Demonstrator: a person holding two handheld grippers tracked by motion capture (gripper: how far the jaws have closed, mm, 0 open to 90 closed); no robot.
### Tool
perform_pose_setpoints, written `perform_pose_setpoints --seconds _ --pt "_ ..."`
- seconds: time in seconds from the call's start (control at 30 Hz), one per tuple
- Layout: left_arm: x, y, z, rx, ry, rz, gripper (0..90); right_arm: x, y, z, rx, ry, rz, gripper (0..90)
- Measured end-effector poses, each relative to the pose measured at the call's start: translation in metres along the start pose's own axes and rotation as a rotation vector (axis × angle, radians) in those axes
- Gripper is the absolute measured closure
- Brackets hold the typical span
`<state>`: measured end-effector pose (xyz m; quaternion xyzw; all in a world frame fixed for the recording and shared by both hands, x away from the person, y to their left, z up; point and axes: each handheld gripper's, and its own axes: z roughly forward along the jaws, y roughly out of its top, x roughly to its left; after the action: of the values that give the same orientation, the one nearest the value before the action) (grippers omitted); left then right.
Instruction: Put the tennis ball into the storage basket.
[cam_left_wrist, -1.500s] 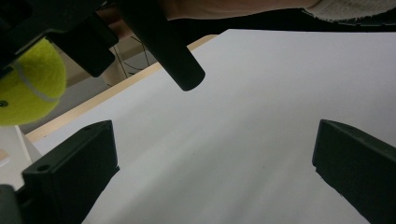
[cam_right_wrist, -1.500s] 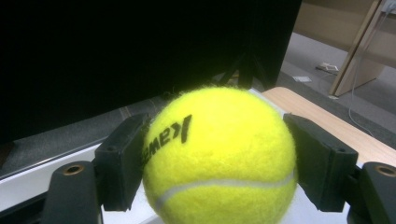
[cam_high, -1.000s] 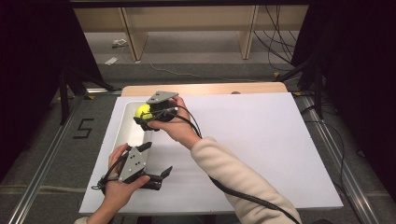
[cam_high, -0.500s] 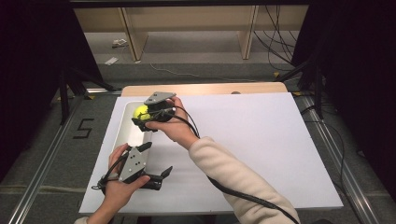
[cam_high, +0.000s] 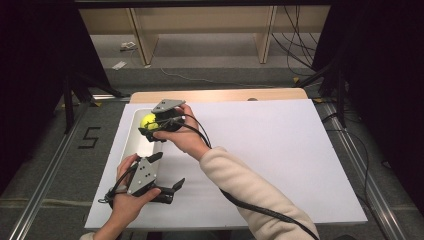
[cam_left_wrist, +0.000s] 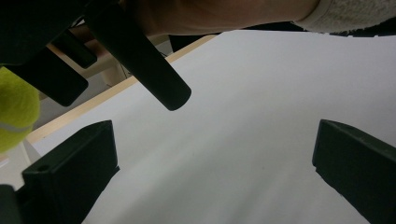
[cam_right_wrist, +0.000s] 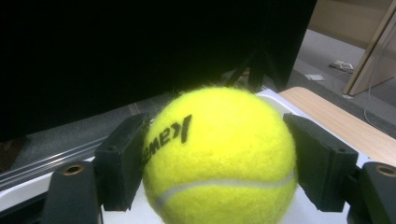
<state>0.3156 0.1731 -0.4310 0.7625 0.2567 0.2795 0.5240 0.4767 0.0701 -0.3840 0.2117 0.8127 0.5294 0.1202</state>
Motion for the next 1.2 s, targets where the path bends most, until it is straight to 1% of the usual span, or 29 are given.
perform_pose_setpoints --seconds 0.5,1.2 --pt "0.0 0.0 0.0 0.001 0.0 0.001 0.0 0.001 0.003 0.004 -0.001 0.005 0.001 26.8" --pt "0.001 -0.001 -0.001 0.004 0.002 0.001 0.0 0.003 0.001 0.011 0.008 0.014 0.003 26.8"
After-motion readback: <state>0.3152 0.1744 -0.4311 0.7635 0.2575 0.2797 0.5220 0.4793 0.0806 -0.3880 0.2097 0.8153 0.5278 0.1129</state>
